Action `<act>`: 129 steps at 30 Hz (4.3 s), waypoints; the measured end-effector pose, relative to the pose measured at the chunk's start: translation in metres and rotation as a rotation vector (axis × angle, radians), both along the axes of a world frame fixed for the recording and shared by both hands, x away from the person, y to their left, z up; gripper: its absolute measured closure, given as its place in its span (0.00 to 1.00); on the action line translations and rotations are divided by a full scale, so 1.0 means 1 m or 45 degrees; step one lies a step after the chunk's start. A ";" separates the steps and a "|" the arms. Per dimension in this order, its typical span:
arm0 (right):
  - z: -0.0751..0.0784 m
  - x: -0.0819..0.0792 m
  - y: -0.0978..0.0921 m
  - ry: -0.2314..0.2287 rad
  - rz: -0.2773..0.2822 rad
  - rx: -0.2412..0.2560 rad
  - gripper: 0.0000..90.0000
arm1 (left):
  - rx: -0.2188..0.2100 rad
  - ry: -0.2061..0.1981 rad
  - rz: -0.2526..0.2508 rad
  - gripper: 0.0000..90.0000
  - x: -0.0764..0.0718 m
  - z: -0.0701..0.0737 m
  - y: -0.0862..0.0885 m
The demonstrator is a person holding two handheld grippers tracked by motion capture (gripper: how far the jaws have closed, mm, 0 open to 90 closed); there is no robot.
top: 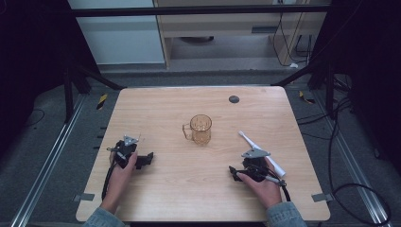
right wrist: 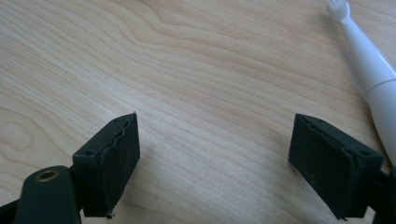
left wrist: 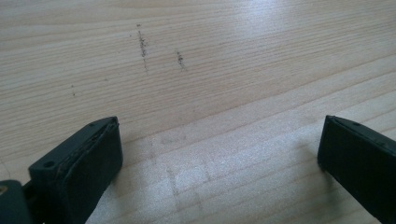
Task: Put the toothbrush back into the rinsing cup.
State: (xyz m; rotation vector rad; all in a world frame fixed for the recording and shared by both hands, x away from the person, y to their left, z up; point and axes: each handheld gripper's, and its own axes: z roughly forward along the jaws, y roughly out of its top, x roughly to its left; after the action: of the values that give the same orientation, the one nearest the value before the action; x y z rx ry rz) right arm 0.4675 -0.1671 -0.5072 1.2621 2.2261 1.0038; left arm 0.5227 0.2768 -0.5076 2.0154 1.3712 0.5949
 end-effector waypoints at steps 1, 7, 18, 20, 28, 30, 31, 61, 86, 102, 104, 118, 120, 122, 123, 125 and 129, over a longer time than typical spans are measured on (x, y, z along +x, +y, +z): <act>0.000 0.000 0.000 0.000 0.000 0.000 0.19 | 0.000 0.000 0.000 0.00 0.000 0.000 0.000; 0.017 -0.007 -0.009 -0.037 -0.028 -0.096 0.25 | -0.001 -0.002 -0.002 0.00 0.002 0.000 -0.002; 0.054 -0.003 -0.042 -0.064 -0.069 -0.262 0.33 | 0.000 -0.001 -0.010 0.00 0.007 0.000 -0.007; 0.063 0.001 -0.046 -0.036 -0.083 -0.273 0.39 | 0.000 -0.002 -0.010 0.00 0.007 0.000 -0.007; 0.083 0.029 -0.049 0.067 -0.084 -0.316 0.52 | 0.000 -0.002 -0.009 0.00 0.007 0.000 -0.007; 0.088 0.038 -0.048 0.078 -0.080 -0.324 0.54 | -0.002 -0.002 -0.009 0.00 0.008 0.000 -0.008; 0.091 0.043 -0.047 0.087 -0.074 -0.338 0.55 | -0.002 -0.001 -0.009 0.00 0.008 0.000 -0.008; 0.084 0.098 -0.025 0.327 -0.032 -0.451 0.68 | -0.002 -0.002 -0.009 0.00 0.008 0.000 -0.008; 0.056 0.113 -0.016 0.446 -0.062 -0.485 0.68 | 0.000 -0.001 -0.016 0.00 0.008 0.000 -0.009; 0.044 0.111 -0.023 0.500 -0.078 -0.462 0.67 | -0.001 -0.002 -0.018 0.00 0.009 0.000 -0.009; 0.044 0.111 -0.024 0.496 -0.071 -0.469 0.67 | -0.001 -0.002 -0.018 0.00 0.009 0.000 -0.009; 0.041 0.111 -0.023 0.508 -0.046 -0.480 0.69 | 0.000 -0.003 -0.021 0.00 0.009 0.000 -0.009; 0.040 0.111 -0.023 0.516 -0.053 -0.479 0.69 | 0.000 -0.003 -0.021 0.00 0.009 0.000 -0.009; 0.040 0.112 -0.023 0.518 -0.052 -0.483 0.69 | 0.000 -0.003 -0.021 0.00 0.009 0.000 -0.009; 0.040 0.112 -0.023 0.516 -0.052 -0.484 0.69 | 0.000 -0.003 -0.021 0.00 0.009 0.000 -0.009; 0.040 0.112 -0.023 0.516 -0.049 -0.483 0.70 | 0.001 -0.003 -0.021 0.00 0.009 0.000 -0.010; 0.040 0.112 -0.023 0.521 -0.049 -0.479 0.70 | 0.000 -0.003 -0.022 0.00 0.009 0.000 -0.010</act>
State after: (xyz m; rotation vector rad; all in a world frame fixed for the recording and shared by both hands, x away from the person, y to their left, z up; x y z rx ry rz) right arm 0.5794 -0.1904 -0.4673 1.4163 2.5197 0.2988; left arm 0.5316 0.2672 -0.5077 2.0240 1.3514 0.5896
